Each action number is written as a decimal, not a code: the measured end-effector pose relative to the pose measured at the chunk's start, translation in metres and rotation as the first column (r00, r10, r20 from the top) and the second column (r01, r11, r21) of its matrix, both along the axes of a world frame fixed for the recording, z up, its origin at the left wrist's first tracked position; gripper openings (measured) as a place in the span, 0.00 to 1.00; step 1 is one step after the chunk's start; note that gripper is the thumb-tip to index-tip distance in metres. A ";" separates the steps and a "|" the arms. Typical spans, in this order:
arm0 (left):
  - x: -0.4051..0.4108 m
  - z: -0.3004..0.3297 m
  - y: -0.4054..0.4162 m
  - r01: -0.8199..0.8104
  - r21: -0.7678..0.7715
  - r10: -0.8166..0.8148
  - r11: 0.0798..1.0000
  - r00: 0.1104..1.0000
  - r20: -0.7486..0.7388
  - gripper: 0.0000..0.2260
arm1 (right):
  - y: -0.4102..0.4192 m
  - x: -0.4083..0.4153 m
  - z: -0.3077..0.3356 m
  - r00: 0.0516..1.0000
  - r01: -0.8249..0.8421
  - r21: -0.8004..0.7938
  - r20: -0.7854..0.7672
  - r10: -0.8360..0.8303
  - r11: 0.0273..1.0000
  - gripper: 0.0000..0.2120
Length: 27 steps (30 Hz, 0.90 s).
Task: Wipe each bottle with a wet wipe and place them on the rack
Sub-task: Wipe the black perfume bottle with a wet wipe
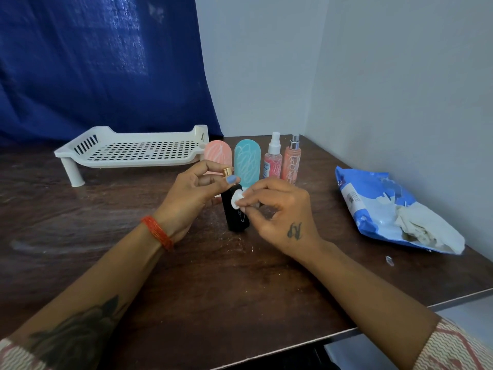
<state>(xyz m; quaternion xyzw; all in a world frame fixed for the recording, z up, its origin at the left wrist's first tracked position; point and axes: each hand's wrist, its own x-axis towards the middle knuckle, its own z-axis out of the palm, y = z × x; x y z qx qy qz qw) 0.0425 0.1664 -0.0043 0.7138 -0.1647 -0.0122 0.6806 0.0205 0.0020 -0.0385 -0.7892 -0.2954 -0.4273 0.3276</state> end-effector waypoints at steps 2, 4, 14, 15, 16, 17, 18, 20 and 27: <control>0.001 0.000 0.000 -0.003 0.004 0.003 1.000 1.000 0.000 0.19 | 0.000 -0.001 -0.001 0.999 -0.017 -0.001 -0.030 0.017 1.000 0.06; 0.002 -0.001 0.000 -0.001 -0.002 0.001 1.000 1.000 -0.001 0.17 | -0.001 0.000 -0.001 0.998 0.021 -0.001 -0.057 -0.021 1.000 0.06; 0.005 -0.003 0.001 -0.003 -0.017 0.003 1.000 1.000 0.006 0.15 | 0.000 -0.002 0.000 0.999 -0.026 -0.008 -0.047 0.026 1.000 0.06; 0.006 -0.003 0.001 -0.002 -0.019 0.002 1.000 1.000 0.008 0.14 | -0.001 -0.002 -0.001 0.998 -0.025 -0.020 -0.061 0.023 0.999 0.07; 0.006 -0.003 0.001 0.001 -0.021 -0.001 1.000 1.000 0.007 0.13 | -0.002 -0.002 -0.001 0.997 -0.009 -0.028 -0.074 0.007 1.000 0.07; 0.006 -0.003 0.001 0.002 -0.023 -0.002 1.000 1.000 0.004 0.13 | -0.003 -0.001 -0.002 0.996 0.017 -0.031 -0.084 -0.020 0.999 0.07; 0.006 -0.003 0.001 0.001 -0.024 -0.001 1.000 1.000 0.003 0.13 | -0.003 0.000 -0.002 0.995 0.046 -0.031 -0.088 -0.049 0.998 0.07; 0.006 -0.003 0.001 -0.005 -0.028 0.005 1.000 1.000 0.003 0.14 | -0.004 0.001 -0.002 0.993 0.085 -0.016 -0.083 -0.086 0.996 0.07; 0.007 -0.004 0.002 -0.009 -0.035 0.009 0.999 1.000 0.000 0.14 | 0.000 -0.004 0.001 0.995 -0.039 -0.056 -0.097 0.033 0.998 0.06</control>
